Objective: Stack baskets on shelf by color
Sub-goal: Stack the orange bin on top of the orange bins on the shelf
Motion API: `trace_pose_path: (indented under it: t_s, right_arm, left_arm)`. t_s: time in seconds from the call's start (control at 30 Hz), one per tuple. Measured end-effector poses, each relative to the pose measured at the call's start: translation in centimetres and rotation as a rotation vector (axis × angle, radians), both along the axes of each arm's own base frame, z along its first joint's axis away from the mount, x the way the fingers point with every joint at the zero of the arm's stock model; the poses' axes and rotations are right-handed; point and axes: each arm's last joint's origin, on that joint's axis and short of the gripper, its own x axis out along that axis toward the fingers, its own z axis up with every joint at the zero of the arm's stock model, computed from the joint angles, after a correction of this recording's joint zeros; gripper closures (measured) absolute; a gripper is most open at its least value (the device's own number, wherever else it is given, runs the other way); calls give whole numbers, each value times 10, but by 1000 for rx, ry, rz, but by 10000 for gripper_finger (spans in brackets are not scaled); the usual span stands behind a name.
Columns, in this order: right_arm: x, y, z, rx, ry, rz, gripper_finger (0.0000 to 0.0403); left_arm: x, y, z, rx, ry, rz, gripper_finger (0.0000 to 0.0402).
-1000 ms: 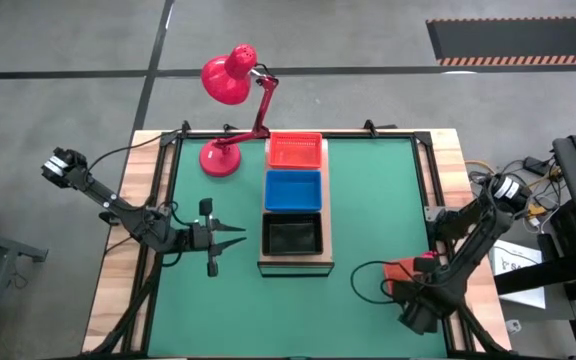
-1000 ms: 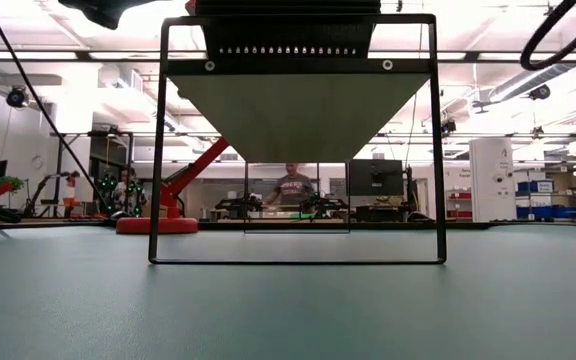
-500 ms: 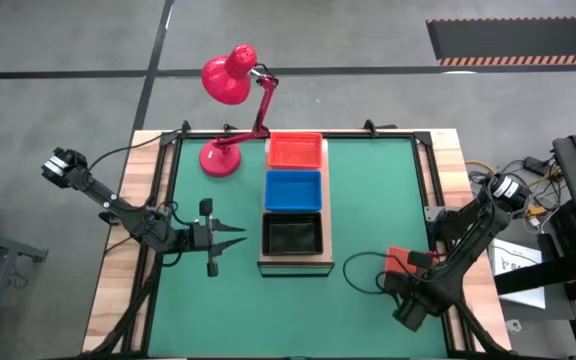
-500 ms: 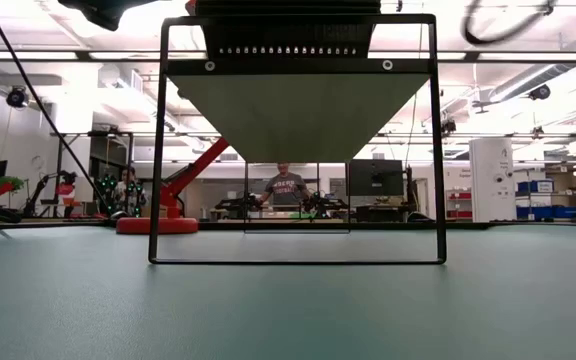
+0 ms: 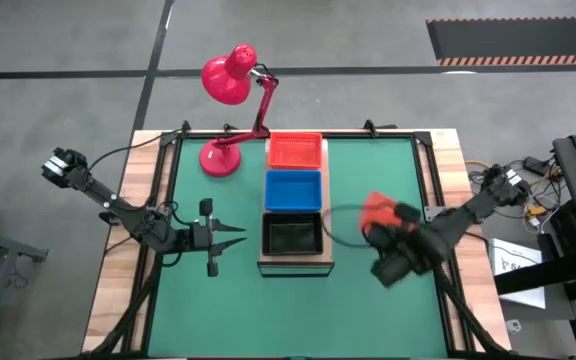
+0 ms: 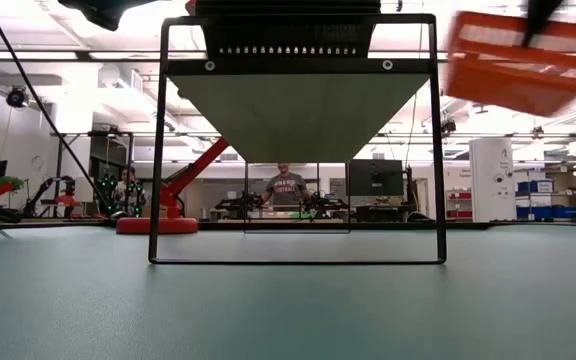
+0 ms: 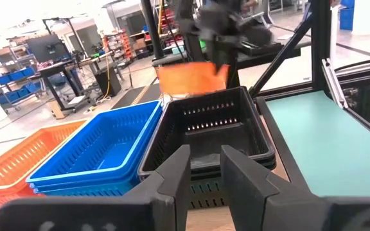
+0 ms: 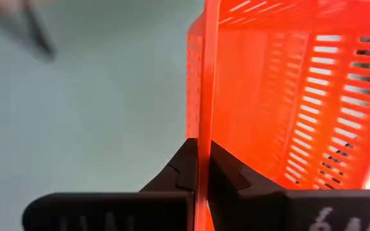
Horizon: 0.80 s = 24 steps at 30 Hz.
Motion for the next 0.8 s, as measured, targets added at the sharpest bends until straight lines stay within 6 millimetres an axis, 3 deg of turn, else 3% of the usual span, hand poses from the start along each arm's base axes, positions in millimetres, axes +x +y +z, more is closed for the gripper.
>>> trace_pose_path:
  t_s: [0.3, 0.47, 0.63, 0.8]
  right_arm:
    - [40, -72, 68, -126, -175, 4, 394]
    - [60, -105, 96, -168, -273, 75, 394]
    - [84, -126, 112, -185, -361, 184, 394]
    - [109, -142, 111, -222, -330, 238, 394]
  left_arm:
    - [0, 0, 0, 31, 5, -1, 332]
    - [0, 0, 0, 36, 7, -1, 332]
    - [0, 0, 0, 53, 10, -1, 332]
    - [0, 0, 0, 54, 10, 0, 332]
